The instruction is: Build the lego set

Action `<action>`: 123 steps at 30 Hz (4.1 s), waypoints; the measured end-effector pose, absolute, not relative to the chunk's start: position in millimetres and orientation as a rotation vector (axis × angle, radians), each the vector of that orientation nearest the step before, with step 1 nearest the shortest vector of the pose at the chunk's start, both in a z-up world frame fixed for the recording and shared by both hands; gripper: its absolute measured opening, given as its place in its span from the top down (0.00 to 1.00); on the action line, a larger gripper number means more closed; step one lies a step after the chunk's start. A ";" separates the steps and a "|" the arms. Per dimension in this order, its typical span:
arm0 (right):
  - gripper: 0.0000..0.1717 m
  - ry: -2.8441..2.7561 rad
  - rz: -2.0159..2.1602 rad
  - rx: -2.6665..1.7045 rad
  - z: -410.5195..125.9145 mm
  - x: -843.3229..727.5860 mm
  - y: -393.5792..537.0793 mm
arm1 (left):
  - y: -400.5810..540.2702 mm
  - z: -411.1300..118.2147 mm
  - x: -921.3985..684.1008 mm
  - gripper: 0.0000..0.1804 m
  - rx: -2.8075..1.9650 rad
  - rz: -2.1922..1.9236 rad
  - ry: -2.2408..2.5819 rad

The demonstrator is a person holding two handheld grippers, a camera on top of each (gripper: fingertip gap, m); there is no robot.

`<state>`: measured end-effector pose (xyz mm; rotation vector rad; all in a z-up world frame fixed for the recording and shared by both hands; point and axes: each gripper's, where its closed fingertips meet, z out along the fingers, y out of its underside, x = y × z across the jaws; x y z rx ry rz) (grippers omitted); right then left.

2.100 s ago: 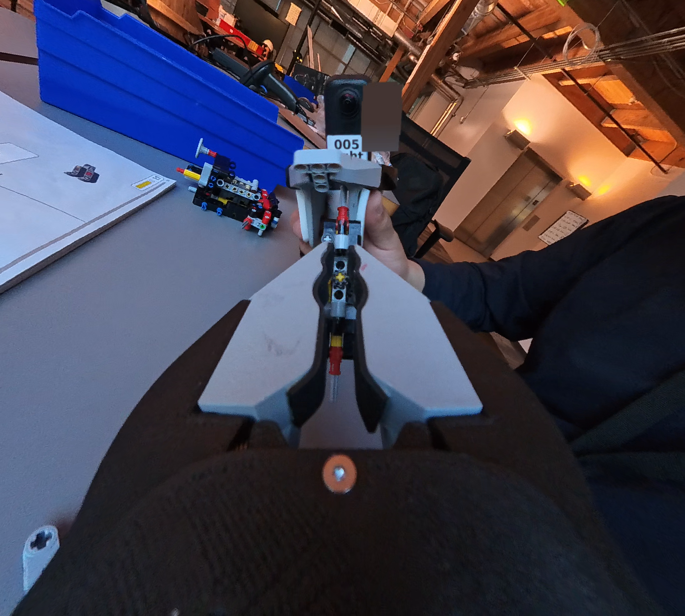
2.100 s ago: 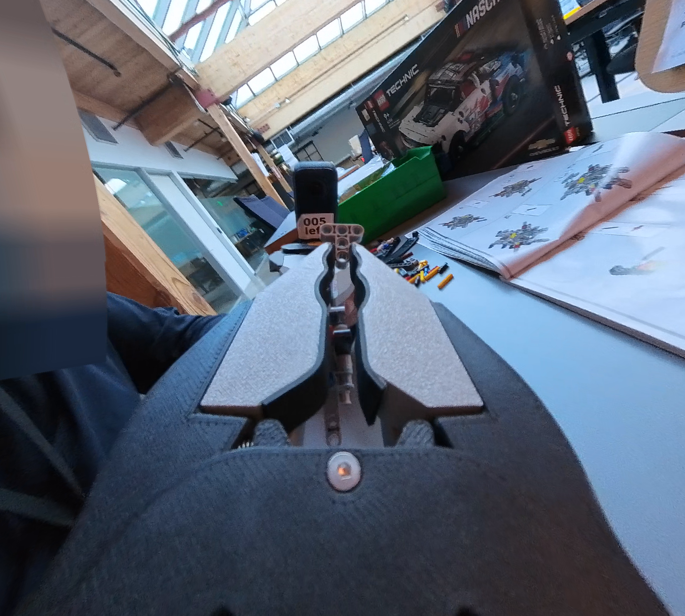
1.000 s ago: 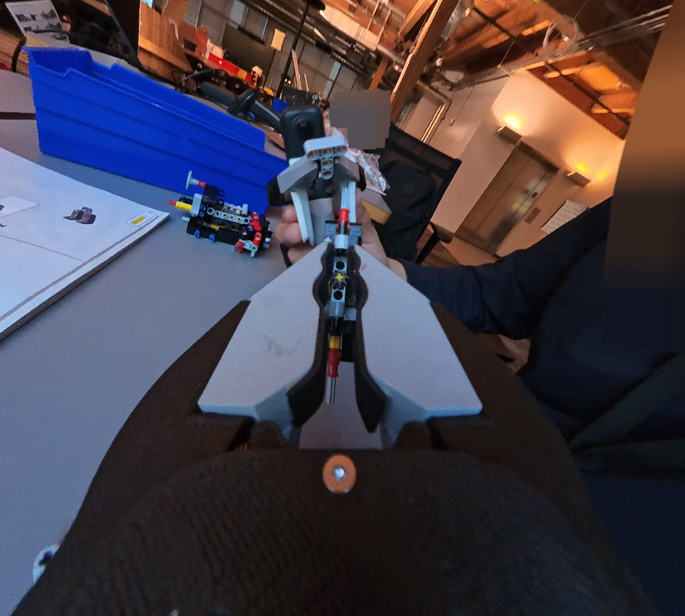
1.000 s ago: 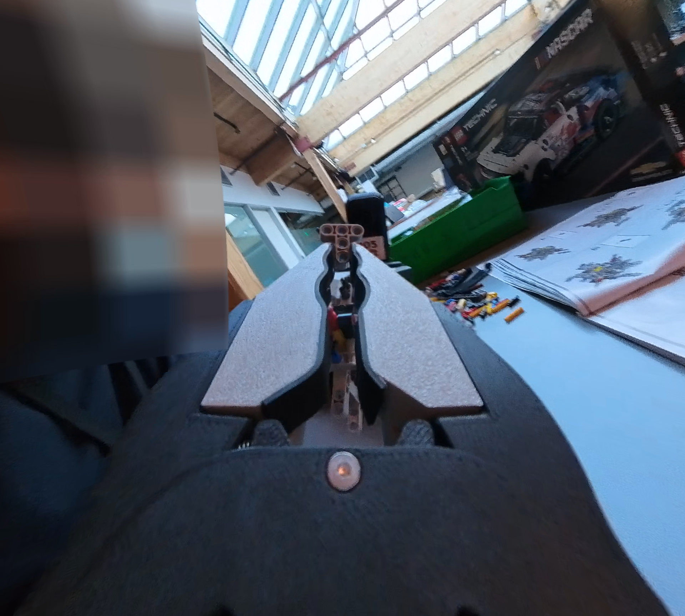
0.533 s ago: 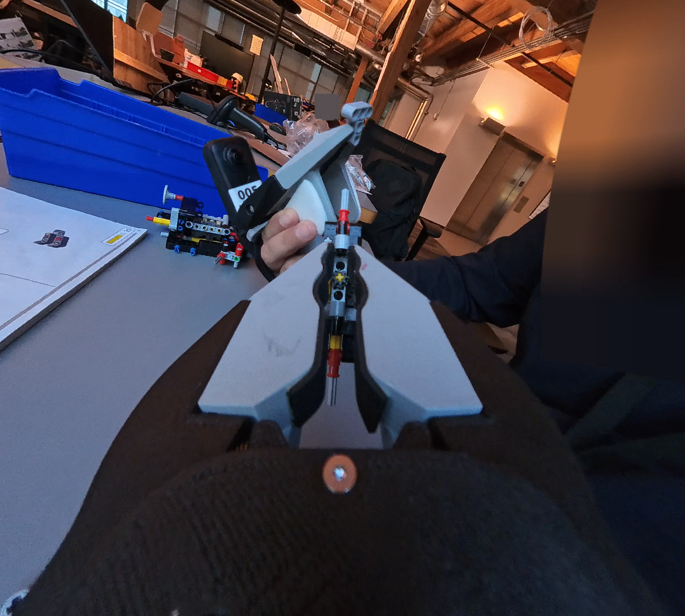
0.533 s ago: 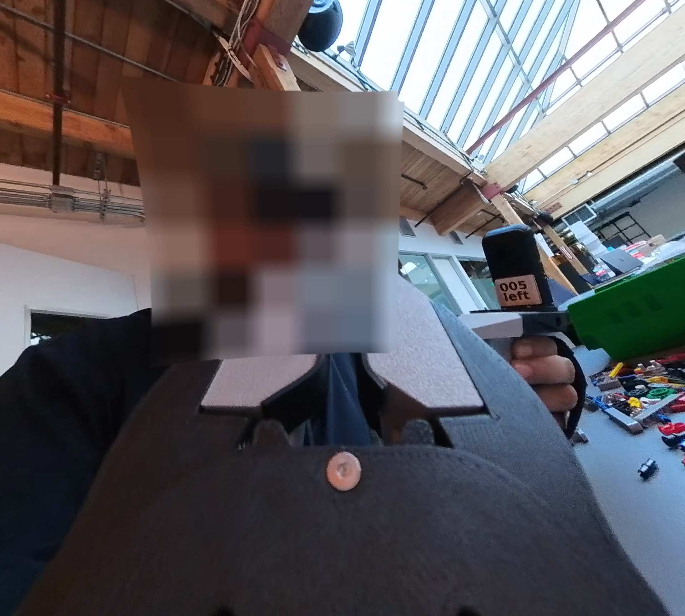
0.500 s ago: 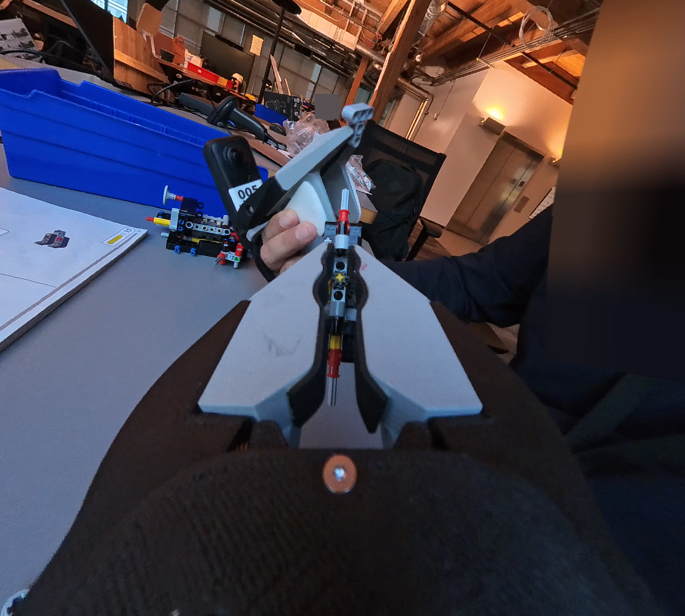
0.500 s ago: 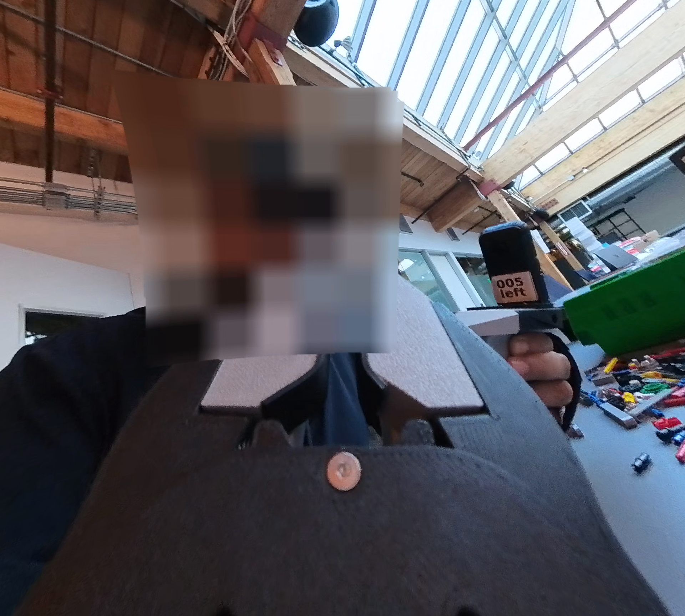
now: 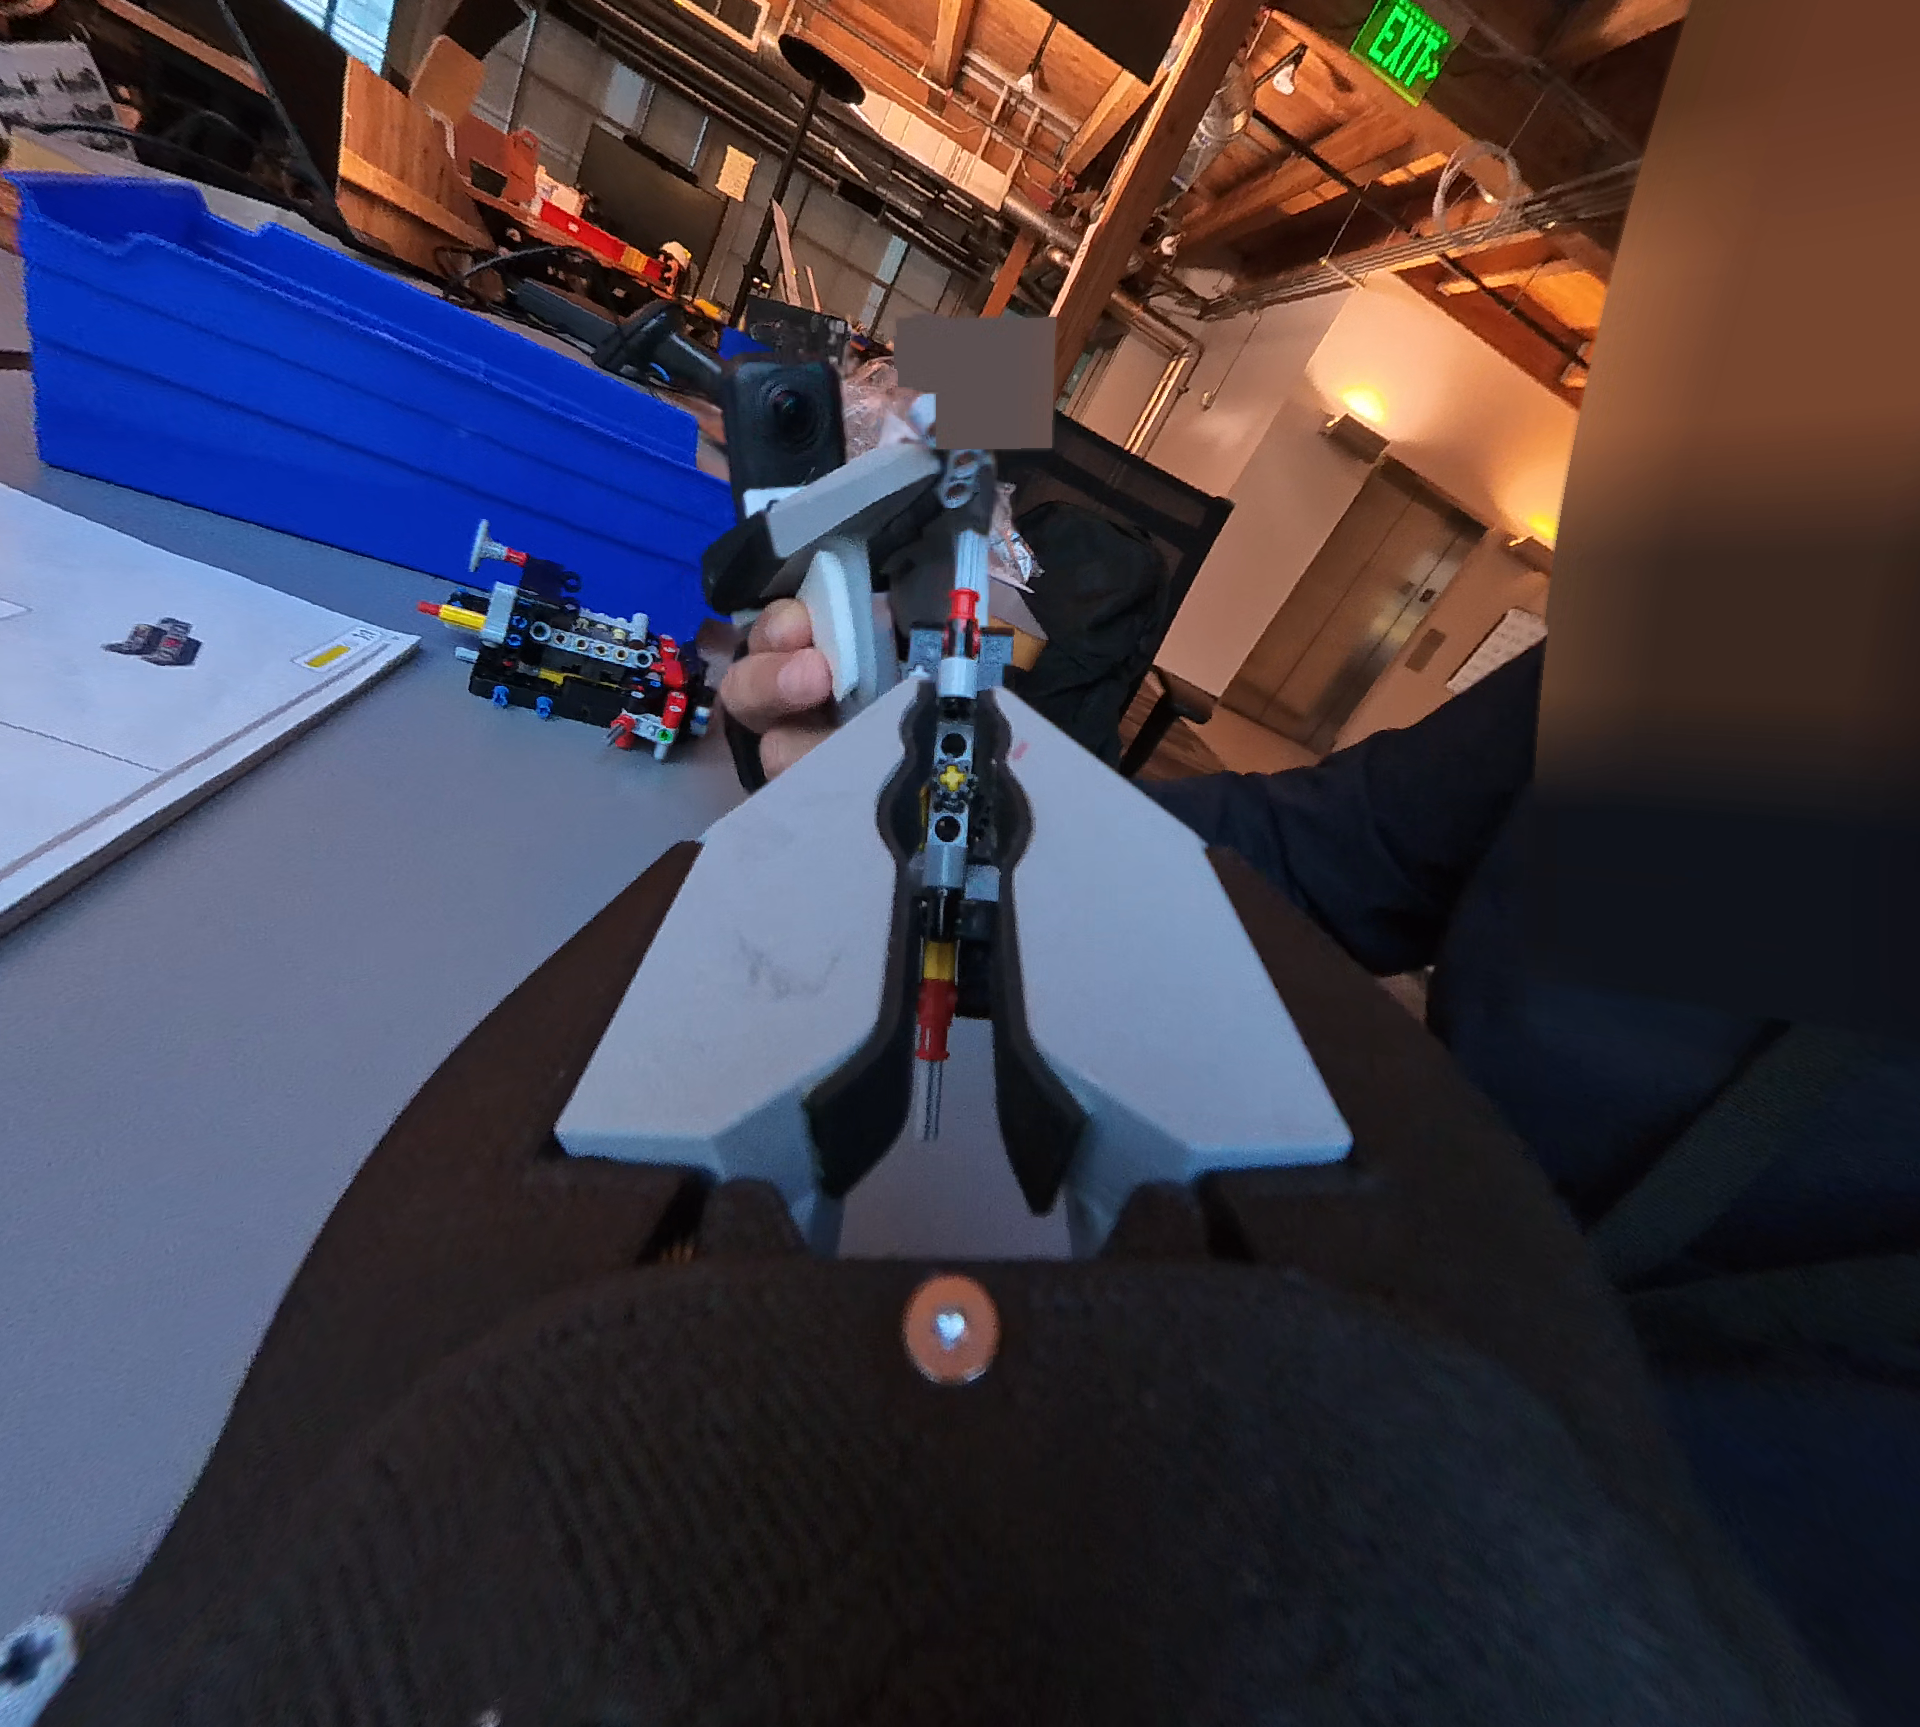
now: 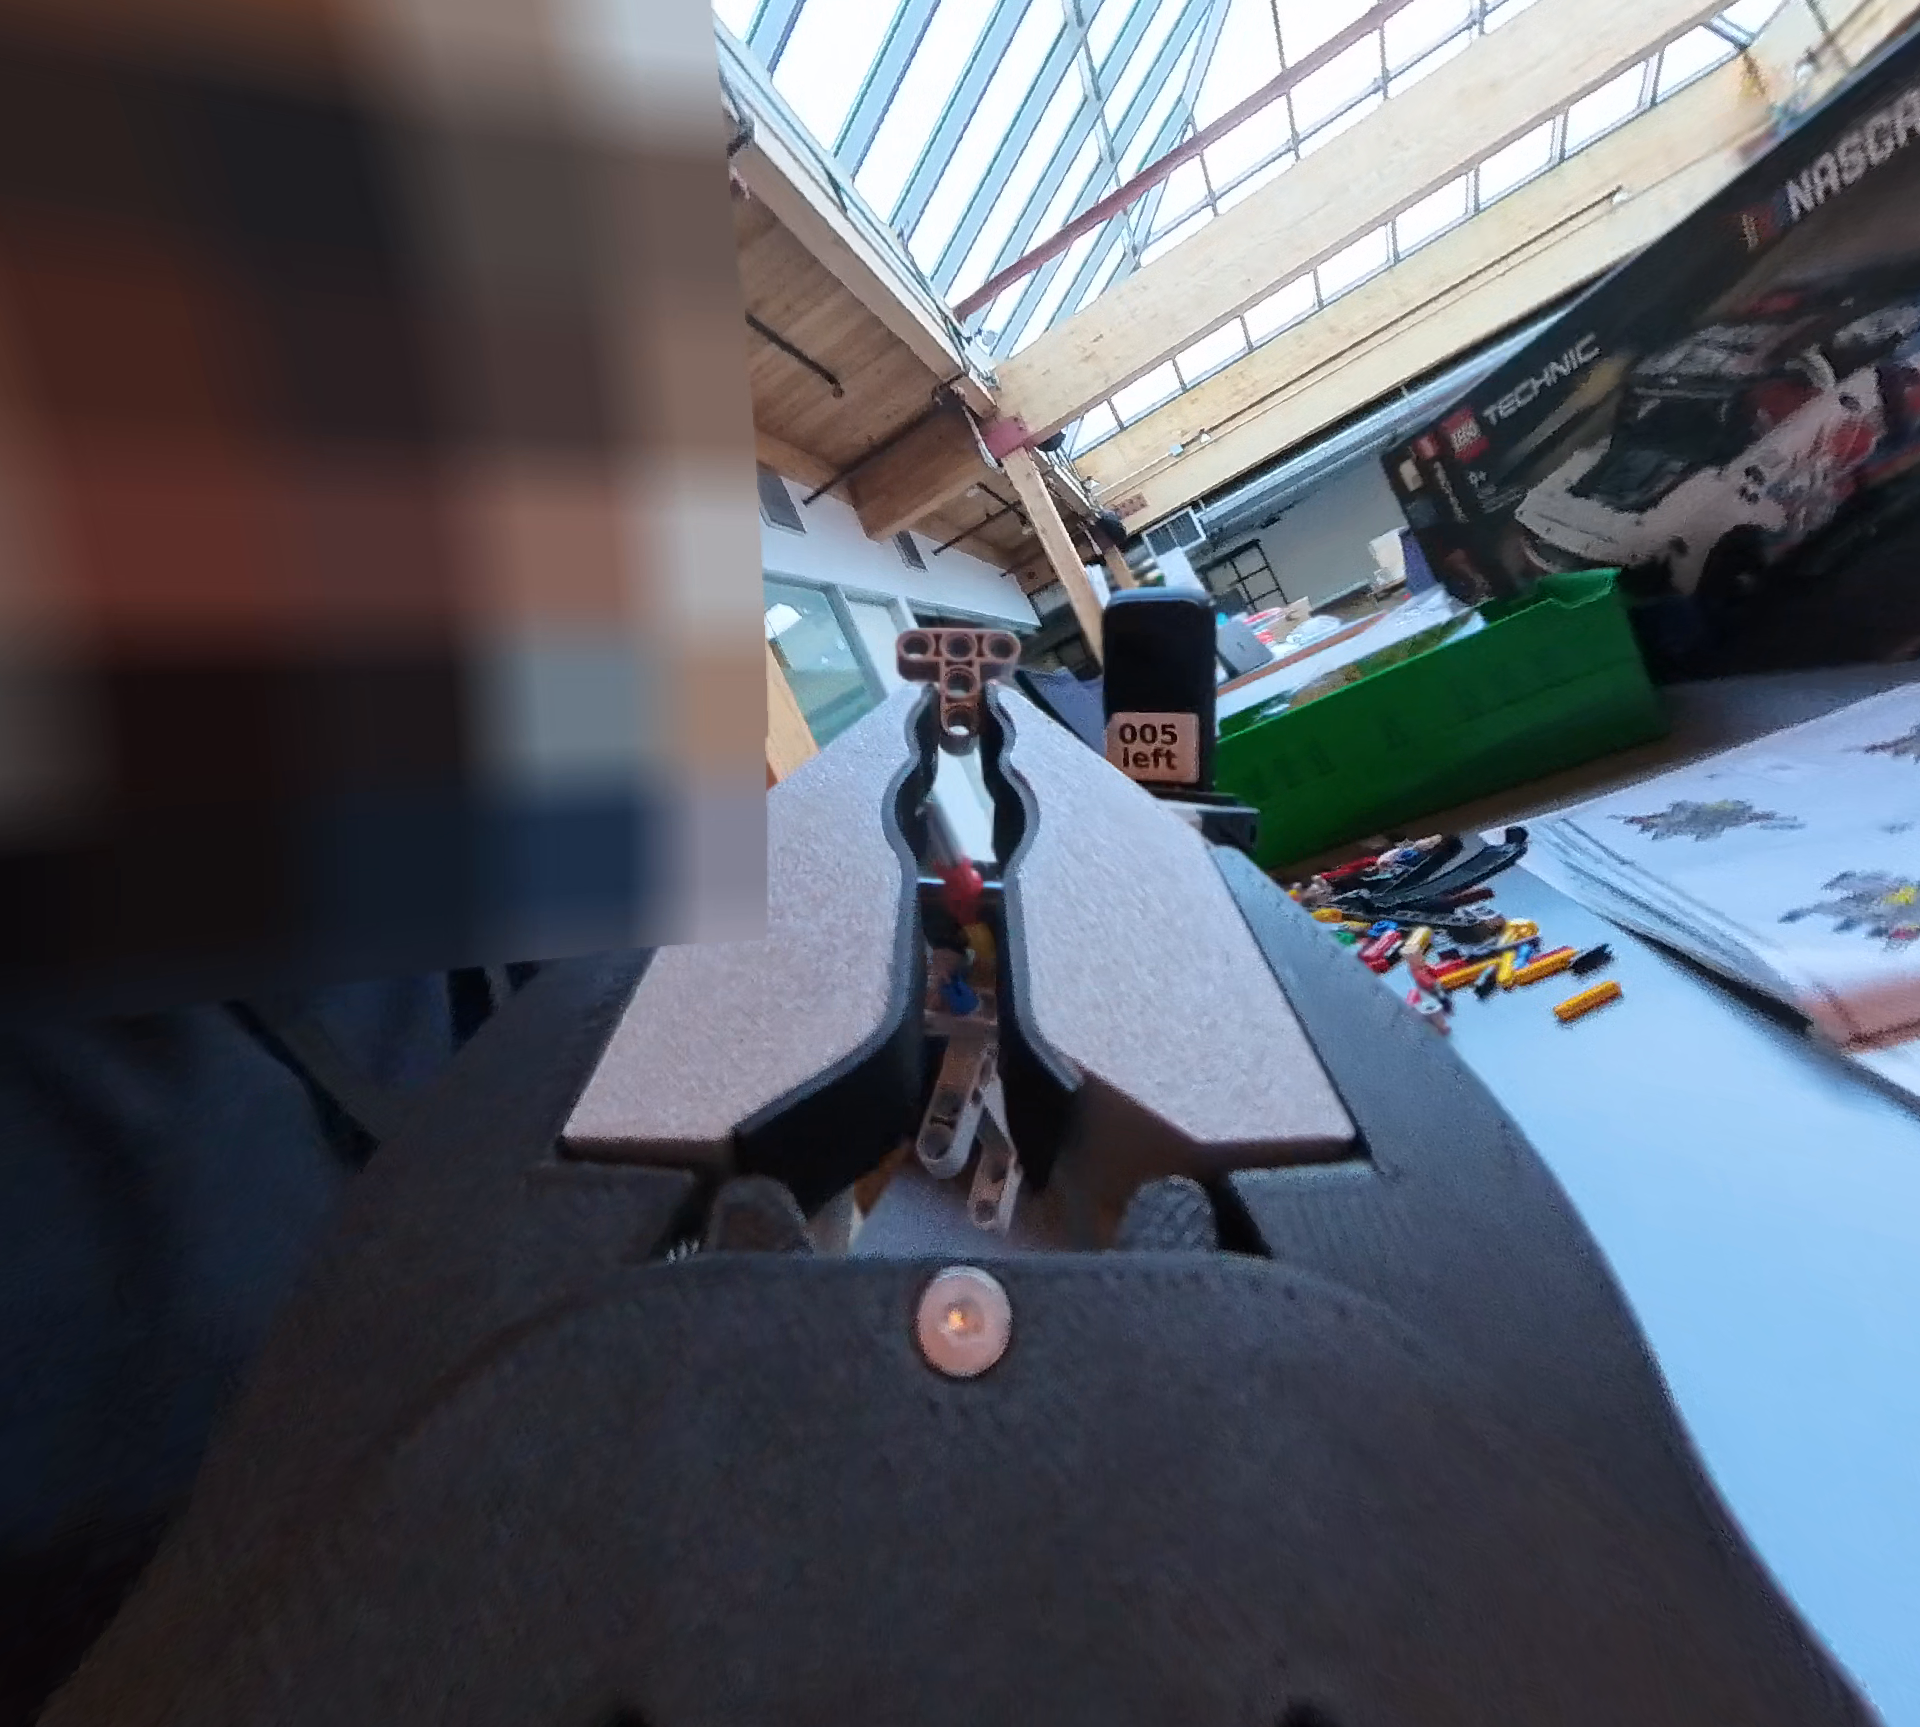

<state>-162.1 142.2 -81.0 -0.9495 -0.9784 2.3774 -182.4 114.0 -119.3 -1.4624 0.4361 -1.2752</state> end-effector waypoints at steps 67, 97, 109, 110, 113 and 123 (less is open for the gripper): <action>0.98 -1.370 1.902 -1.828 -141.8 -184.8 120.3 | 120.5 -147.8 -181.3 0.97 -1.641 -1.295 0.363; 0.98 -1.881 1.812 -1.628 -177.0 -177.2 126.8 | 125.7 -180.9 -176.6 0.97 -1.861 -1.135 0.430; 0.98 -2.114 1.558 -1.597 -184.1 -174.0 122.0 | 125.6 -182.8 -175.7 0.97 -1.872 -1.106 0.453; 0.98 -2.125 1.542 -1.603 -183.8 -174.5 122.8 | 125.2 -182.5 -175.1 0.97 -1.871 -1.101 0.461; 0.98 -2.170 1.518 -1.612 -183.5 -174.2 122.9 | 124.8 -182.5 -174.2 0.97 -1.872 -1.085 0.474; 0.98 -2.315 1.431 -1.622 -185.5 -172.6 121.8 | 123.6 -183.1 -173.2 0.97 -1.877 -1.078 0.492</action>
